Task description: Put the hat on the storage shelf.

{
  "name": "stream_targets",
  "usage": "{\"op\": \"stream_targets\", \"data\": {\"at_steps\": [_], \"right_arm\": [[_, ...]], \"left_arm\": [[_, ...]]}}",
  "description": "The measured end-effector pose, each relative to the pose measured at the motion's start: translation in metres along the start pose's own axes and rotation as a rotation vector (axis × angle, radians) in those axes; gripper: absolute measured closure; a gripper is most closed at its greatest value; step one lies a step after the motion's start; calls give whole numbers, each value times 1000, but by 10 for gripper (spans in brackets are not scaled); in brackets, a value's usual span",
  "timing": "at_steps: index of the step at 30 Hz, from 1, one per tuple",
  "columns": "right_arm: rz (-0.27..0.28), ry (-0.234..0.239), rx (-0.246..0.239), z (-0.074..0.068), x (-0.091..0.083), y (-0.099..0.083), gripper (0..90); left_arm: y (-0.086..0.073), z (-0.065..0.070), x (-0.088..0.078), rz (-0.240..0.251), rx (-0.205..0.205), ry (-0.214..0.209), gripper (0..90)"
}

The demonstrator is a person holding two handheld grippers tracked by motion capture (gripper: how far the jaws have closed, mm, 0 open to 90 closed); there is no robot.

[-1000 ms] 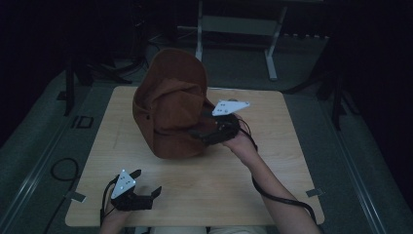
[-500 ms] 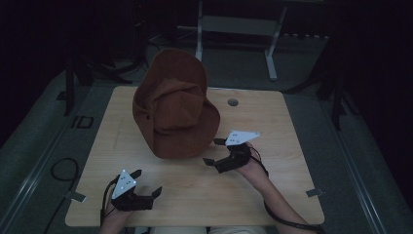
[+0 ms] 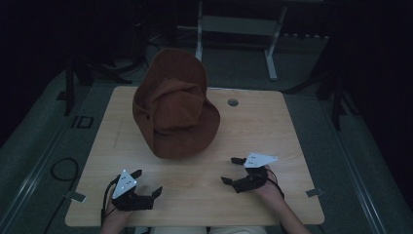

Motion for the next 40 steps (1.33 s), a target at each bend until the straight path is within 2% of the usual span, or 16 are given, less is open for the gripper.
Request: {"op": "stream_targets", "data": {"at_steps": [4,9,13,18,26,35,40], "right_arm": [[2,-21,19,6,-9,-12,135],[-26,-54,4,9,-17,-25,132],[-15,-84,-17,8,-25,-29,132],[-42,-115,-39,7,-34,-38,131],[-46,-172,-32,14,-50,-50,131],[-41,-190,-30,19,-54,-53,132],[-31,-184,-11,21,-56,-52,132]], "left_arm": [[0,0,0,-1,0,2,23],[0,0,0,-1,1,4,23],[0,0,0,-3,3,3,23],[0,-1,0,-5,5,3,23],[0,0,0,-3,5,1,23],[-1,0,0,-7,12,-2,23],[-1,0,0,-8,13,-1,23]]}}
Point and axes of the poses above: each handheld gripper's, and its own axes: x roughly forward along the jaws, y roughly out of its top, z roughly to its right, the point moved 7 cm from there along x, roughly forward along the jaws, and after that the axes turned 14 degrees about x, right-handed, at the moved point
